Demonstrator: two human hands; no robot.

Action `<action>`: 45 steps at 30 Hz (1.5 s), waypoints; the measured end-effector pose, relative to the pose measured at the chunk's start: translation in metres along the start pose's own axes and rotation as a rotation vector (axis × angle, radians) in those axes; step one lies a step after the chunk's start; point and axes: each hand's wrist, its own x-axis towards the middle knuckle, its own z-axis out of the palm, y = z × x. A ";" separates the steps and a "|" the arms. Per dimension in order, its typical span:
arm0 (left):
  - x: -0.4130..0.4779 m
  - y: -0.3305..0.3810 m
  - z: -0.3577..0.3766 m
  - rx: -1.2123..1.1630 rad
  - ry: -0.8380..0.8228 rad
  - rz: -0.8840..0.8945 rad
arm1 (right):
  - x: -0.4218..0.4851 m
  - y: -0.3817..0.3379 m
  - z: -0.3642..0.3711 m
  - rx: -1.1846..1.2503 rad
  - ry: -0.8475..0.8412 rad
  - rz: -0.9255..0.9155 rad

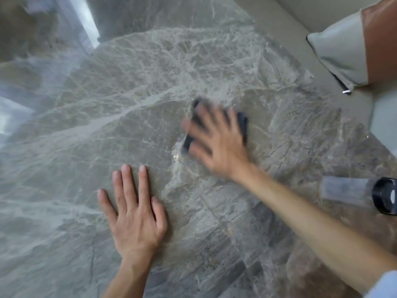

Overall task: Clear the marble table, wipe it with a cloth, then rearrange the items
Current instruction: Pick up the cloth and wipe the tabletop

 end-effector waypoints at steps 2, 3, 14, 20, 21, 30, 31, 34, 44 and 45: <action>0.000 0.000 -0.001 -0.003 0.003 0.002 | -0.067 -0.007 0.003 0.000 -0.115 -0.536; -0.001 0.000 -0.001 -0.004 0.003 0.004 | -0.085 0.009 -0.002 -0.019 -0.180 -0.699; 0.000 -0.001 0.001 -0.001 -0.003 0.018 | -0.031 -0.027 0.003 0.013 -0.129 -0.562; 0.002 -0.001 0.001 -0.001 -0.007 0.024 | 0.012 0.089 -0.010 -0.108 -0.101 -0.276; 0.002 -0.001 0.001 0.001 -0.005 0.022 | 0.042 0.073 -0.015 -0.040 -0.073 0.011; 0.001 0.000 0.003 -0.007 0.009 0.024 | -0.093 0.080 0.000 -0.136 -0.251 -0.985; 0.002 -0.001 0.004 -0.008 0.009 0.023 | -0.072 0.098 -0.001 -0.138 -0.213 -0.722; 0.001 -0.002 0.004 0.004 0.014 0.024 | 0.007 0.059 -0.008 0.020 -0.016 0.292; -0.002 -0.001 0.003 -0.035 0.004 0.031 | -0.181 0.036 0.018 0.046 -0.029 0.760; -0.002 -0.002 0.003 -0.026 -0.008 0.034 | -0.155 0.043 0.017 0.117 0.062 1.102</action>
